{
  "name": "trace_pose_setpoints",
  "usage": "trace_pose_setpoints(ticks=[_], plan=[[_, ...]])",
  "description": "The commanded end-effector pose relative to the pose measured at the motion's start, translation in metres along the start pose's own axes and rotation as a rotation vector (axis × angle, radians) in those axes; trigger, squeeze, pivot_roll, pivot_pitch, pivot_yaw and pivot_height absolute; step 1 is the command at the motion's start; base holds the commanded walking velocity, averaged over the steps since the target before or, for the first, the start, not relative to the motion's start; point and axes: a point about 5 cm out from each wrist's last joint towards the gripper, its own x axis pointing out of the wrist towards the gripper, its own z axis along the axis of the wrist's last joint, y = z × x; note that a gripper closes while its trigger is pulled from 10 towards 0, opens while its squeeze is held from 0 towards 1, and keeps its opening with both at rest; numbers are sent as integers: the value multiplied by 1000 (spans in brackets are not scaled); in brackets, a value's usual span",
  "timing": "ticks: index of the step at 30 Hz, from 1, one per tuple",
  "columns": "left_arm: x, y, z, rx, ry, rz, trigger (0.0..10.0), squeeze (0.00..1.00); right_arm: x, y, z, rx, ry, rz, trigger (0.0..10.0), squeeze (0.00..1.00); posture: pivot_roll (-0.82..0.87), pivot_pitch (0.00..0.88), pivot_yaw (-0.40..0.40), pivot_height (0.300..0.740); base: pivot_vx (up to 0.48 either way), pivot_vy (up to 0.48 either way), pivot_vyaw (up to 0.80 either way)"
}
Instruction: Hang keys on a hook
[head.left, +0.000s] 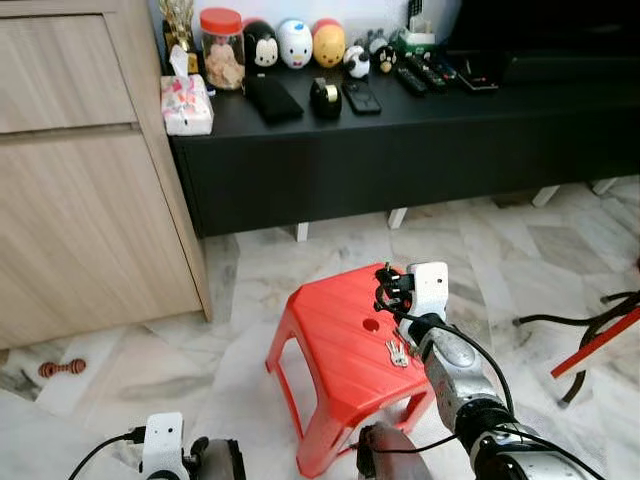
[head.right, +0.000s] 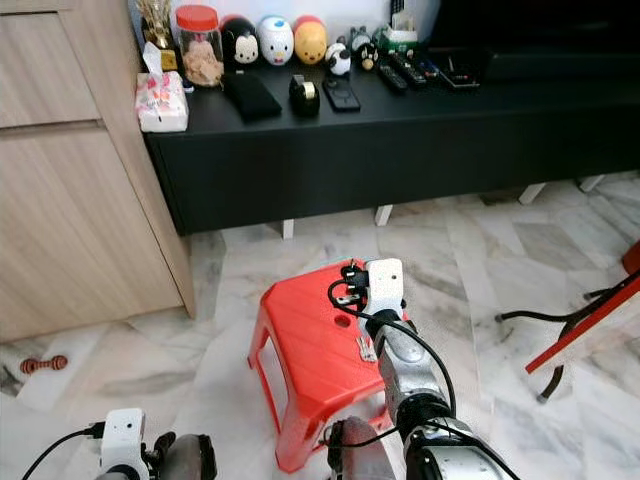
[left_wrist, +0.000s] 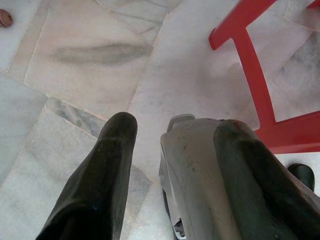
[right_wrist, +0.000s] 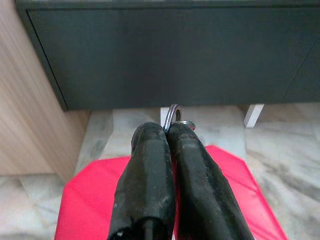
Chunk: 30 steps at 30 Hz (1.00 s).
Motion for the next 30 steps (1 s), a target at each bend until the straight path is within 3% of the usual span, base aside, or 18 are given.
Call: trace_pose_setpoints(ticks=[1, 6, 10, 24, 30], plan=[[-8, -23, -30, 13, 131, -87, 10000, 0, -3, -9, 5, -7, -36, -42, 10000, 0, 69, 0, -135, 611, 0, 0, 0], [-8, -24, -31, 27, 143, -97, 10000, 0, -6, -17, 5, -9, -46, -82, 10000, 0, 61, 0, -120, 611, 0, 0, 0], [-9, -24, -34, 28, 157, -109, 10000, 0, -7, -22, 2, 55, -35, -133, 10000, 0, 52, 0, -102, 611, 0, 0, 0], [-10, -18, -37, 45, 180, -108, 10000, 0, -9, -23, -4, 79, -19, -173, 10000, 0, 66, 0, -91, 611, -309, 0, 0], [-9, -15, -35, 43, 180, -103, 10000, 0, -9, -26, -1, 84, -21, -186, 10000, 0, 65, 0, -89, 641, -364, 0, 0]])
